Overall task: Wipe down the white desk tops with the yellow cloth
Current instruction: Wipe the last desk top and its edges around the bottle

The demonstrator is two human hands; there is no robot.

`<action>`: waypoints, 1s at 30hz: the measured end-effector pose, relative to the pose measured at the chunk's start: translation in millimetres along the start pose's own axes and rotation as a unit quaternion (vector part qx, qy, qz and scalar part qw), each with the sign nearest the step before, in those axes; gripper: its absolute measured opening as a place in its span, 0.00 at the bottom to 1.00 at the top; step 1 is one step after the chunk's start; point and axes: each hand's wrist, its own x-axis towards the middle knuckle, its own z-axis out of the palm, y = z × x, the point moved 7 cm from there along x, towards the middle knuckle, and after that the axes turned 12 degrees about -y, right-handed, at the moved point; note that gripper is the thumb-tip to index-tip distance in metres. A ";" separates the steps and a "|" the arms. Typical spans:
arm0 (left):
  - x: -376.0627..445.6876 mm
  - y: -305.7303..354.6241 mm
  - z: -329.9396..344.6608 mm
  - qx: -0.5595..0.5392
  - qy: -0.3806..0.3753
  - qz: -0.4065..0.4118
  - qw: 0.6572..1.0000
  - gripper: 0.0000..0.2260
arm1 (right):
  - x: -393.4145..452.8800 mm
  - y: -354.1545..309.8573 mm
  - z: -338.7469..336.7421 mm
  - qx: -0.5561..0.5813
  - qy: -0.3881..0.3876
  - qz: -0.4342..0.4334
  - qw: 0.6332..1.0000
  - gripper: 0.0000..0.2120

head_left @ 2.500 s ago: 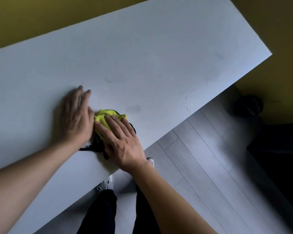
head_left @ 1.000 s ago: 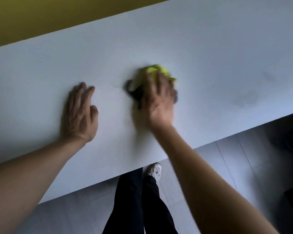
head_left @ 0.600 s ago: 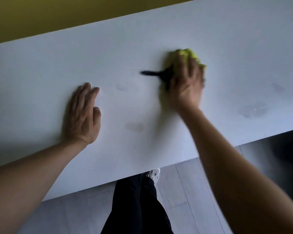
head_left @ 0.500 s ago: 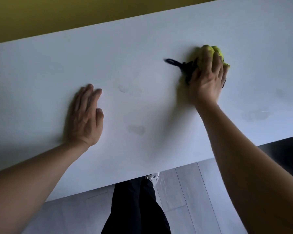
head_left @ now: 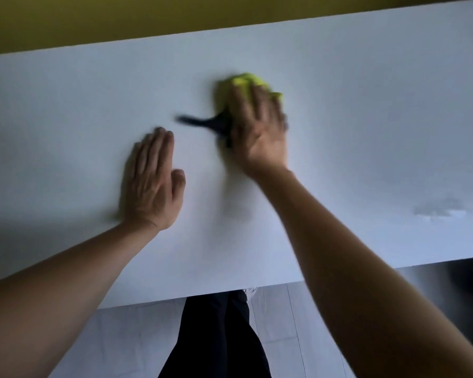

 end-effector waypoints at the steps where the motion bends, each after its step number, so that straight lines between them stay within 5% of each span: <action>1: -0.4 0.4 -0.6 -0.002 0.000 -0.002 1.000 0.30 | 3.8 31.6 -12.0 -0.004 0.015 0.046 0.999 0.34; 5: 1.2 3.2 1.2 0.004 -0.021 -0.006 1.000 0.29 | 10.0 131.3 -66.9 -0.037 0.062 0.156 0.985 0.32; 9: 2.2 4.5 1.1 0.014 -0.019 -0.012 1.000 0.29 | 12.8 119.7 -64.2 -0.006 0.089 0.233 0.968 0.31; 15: 1.3 3.7 -2.2 0.006 -0.007 -0.011 1.000 0.29 | 13.8 -74.5 16.4 0.017 0.001 -0.047 0.999 0.30; 19: 1.1 2.8 -4.9 -0.001 -0.003 -0.013 1.000 0.29 | 24.9 -82.2 28.3 -0.003 -0.032 -0.106 0.994 0.29; 26: 47.2 14.3 -13.1 -0.055 0.003 -0.079 0.995 0.28 | 51.8 102.0 -55.3 -0.023 0.030 0.103 0.994 0.33; 30: 75.1 26.1 -6.6 -0.029 -0.005 -0.067 0.997 0.30 | 49.8 135.8 -72.4 -0.002 0.070 0.202 0.977 0.29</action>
